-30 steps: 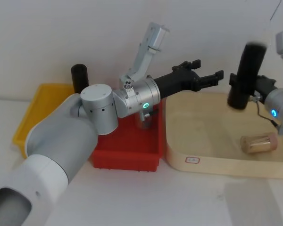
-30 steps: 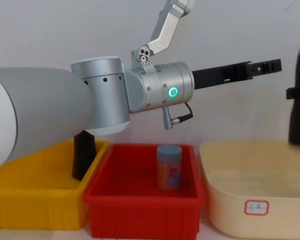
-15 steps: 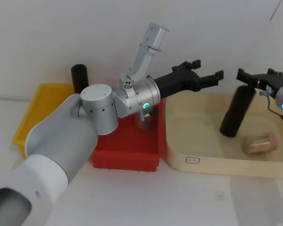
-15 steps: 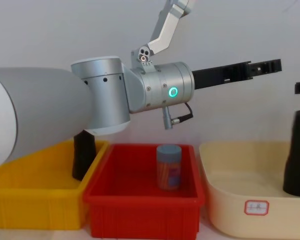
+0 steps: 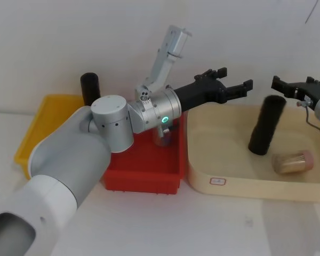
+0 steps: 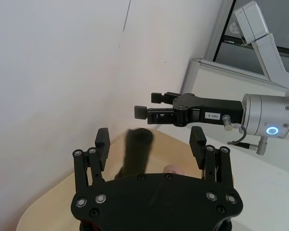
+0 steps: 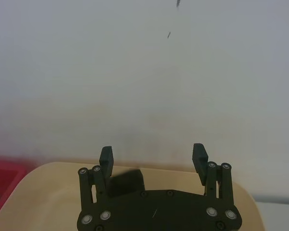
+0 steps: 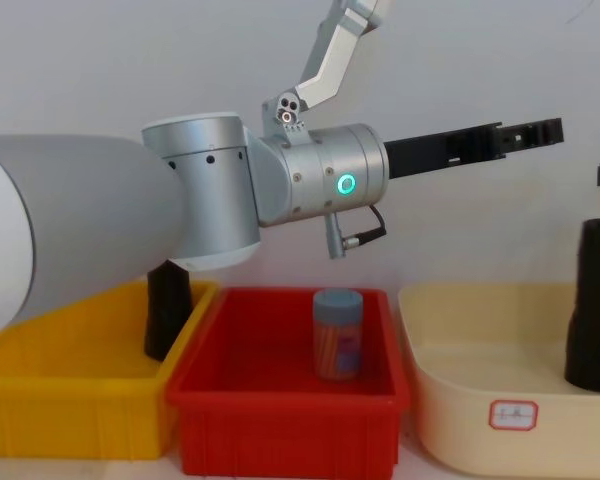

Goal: Pick up the garbage bag with the one hand and transfer it to the other hand.

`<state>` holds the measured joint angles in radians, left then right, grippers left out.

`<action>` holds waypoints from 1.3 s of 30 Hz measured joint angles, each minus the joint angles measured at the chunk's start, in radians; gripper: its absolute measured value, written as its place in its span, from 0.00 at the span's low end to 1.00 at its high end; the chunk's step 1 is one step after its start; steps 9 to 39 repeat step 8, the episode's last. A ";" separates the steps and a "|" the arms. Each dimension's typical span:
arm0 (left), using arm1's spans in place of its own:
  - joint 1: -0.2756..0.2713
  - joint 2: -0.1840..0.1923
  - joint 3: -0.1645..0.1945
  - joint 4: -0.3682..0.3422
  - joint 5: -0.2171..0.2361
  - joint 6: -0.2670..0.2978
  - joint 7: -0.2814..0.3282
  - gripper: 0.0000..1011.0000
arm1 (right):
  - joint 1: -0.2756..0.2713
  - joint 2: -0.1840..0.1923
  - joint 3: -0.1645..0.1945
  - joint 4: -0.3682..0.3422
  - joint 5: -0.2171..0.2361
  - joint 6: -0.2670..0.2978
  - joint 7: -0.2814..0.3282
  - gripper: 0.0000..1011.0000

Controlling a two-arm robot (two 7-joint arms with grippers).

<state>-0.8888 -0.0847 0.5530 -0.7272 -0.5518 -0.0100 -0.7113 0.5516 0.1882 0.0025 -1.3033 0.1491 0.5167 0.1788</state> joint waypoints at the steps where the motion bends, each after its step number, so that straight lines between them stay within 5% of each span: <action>1: 0.000 0.000 0.000 0.000 0.000 0.000 0.000 0.99 | 0.000 0.000 0.000 0.000 0.000 0.000 0.000 0.99; 39: 0.000 0.000 0.000 0.000 0.000 0.000 0.000 0.99 | 0.002 0.001 0.002 0.003 0.001 -0.001 -0.001 0.99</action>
